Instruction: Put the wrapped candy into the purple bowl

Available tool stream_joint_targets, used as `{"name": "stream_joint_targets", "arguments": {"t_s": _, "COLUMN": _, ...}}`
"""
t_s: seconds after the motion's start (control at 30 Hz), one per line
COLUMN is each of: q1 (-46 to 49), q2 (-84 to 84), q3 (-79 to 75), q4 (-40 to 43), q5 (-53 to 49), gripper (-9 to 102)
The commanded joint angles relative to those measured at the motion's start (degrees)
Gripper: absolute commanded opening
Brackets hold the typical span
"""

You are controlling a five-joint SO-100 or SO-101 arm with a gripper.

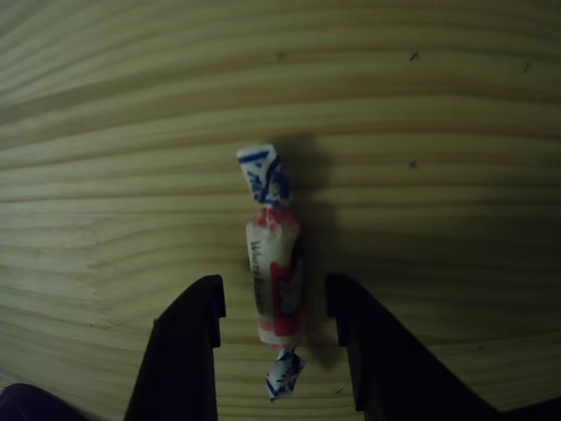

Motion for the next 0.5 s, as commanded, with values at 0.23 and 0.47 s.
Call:
{"name": "stream_joint_targets", "arguments": {"t_s": 0.23, "q1": 0.4, "q2": -0.5, "q3": -4.0, "q4": 0.1, "q5": 0.2, "gripper": 17}}
{"name": "stream_joint_targets", "arguments": {"t_s": 0.47, "q1": 0.5, "q2": -0.8, "q3": -3.4, "q4": 0.4, "q5": -0.4, "gripper": 13}}
